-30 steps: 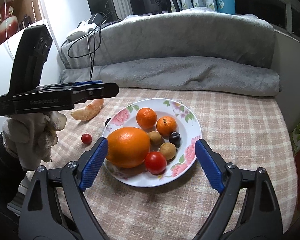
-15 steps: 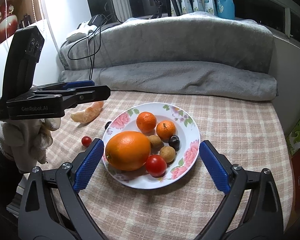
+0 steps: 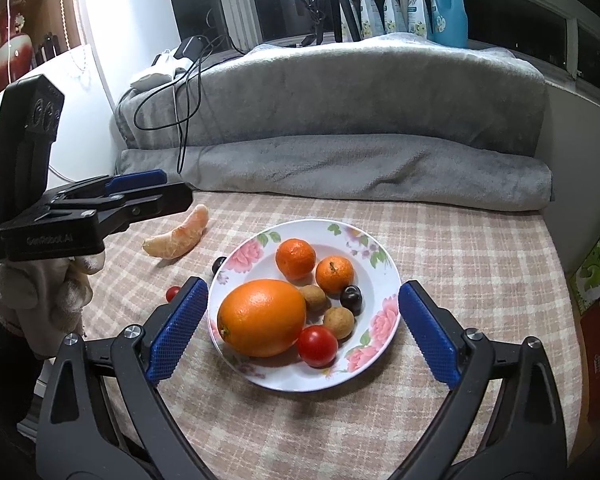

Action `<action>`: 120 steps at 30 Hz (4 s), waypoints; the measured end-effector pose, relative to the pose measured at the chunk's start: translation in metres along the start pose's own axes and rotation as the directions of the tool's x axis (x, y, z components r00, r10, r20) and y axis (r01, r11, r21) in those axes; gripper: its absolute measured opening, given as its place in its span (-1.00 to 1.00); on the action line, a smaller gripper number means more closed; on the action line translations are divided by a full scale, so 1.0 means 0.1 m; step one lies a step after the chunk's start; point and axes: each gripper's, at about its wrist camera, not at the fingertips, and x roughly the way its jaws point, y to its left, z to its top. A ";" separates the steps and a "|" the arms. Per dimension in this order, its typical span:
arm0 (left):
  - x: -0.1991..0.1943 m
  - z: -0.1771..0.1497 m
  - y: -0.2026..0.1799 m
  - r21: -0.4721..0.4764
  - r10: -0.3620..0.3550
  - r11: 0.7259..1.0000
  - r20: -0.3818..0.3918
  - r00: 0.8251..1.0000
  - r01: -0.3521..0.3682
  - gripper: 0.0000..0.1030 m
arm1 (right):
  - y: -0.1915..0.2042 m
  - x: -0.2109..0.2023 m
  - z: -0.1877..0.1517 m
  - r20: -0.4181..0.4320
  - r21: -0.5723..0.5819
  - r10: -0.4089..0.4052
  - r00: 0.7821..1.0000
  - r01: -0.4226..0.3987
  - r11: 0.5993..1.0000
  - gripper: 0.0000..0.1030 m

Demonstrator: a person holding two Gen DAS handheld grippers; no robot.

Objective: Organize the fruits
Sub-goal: 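Withdraw both tools from the plate toward the remaining fruits, then close the left tool on the peeled segment while the right tool grasps it too, then carry the peeled segment in both tools over the plate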

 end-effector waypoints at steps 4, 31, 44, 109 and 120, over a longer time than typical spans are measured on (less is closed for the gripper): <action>-0.09 -0.03 0.06 -0.001 0.021 1.000 0.014 1.000 -0.021 0.58 | 0.04 0.03 0.05 -0.002 -0.001 -0.012 1.000 0.012 1.000 0.90; -0.54 -0.64 0.75 -0.137 0.198 0.971 -0.001 0.980 -0.196 0.58 | 0.50 0.31 0.45 0.021 -0.124 -0.062 0.998 0.064 0.990 0.90; -0.56 -0.85 0.87 -0.183 0.195 0.964 -0.015 0.981 -0.194 0.58 | 0.65 0.57 0.66 -0.045 -0.100 0.060 0.997 -0.064 0.993 0.90; 0.26 -0.91 1.12 -0.224 0.081 0.969 -0.120 0.989 -0.106 -0.64 | 1.31 2.58 0.86 -0.508 0.106 0.190 0.840 -0.158 0.982 -0.48; 0.06 -0.87 0.96 -0.193 0.092 0.975 -0.087 0.992 -0.108 -0.64 | 1.26 2.32 0.91 -0.477 0.089 0.191 0.858 -0.170 0.982 -0.48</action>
